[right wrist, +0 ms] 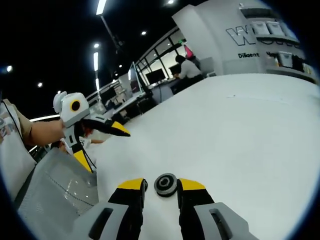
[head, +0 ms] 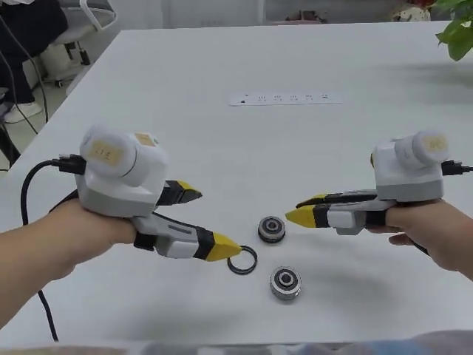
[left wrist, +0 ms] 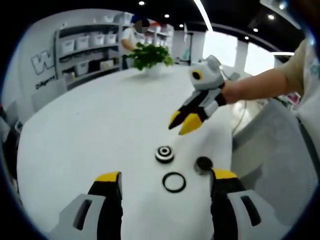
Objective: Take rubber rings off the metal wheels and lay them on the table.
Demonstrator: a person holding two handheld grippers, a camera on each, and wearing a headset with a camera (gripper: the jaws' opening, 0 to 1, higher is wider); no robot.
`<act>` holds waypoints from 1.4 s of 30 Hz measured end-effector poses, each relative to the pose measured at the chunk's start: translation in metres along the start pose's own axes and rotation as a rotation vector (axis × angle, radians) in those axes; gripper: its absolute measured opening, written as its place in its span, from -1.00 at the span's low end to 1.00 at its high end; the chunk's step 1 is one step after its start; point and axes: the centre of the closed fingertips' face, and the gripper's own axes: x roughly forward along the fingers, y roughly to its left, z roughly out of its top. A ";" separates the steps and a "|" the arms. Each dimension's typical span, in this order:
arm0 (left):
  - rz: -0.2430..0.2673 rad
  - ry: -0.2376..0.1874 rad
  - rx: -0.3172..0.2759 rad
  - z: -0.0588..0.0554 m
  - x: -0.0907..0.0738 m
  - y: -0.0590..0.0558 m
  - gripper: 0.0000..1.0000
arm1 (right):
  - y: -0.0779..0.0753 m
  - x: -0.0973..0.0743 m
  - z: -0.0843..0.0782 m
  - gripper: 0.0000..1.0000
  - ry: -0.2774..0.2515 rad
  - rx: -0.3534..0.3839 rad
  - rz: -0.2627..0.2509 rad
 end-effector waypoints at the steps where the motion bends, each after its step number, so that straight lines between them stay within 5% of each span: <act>1: 0.000 0.003 0.000 0.000 0.001 0.001 0.42 | -0.001 0.000 -0.002 -0.53 0.003 -0.009 -0.003; 16: -0.014 0.040 0.016 -0.005 0.022 0.008 0.26 | -0.017 0.007 -0.021 -0.53 0.047 -0.081 -0.037; 42: -0.038 0.072 0.050 -0.006 0.062 0.011 0.04 | -0.017 0.028 -0.039 -0.63 0.094 -0.178 -0.002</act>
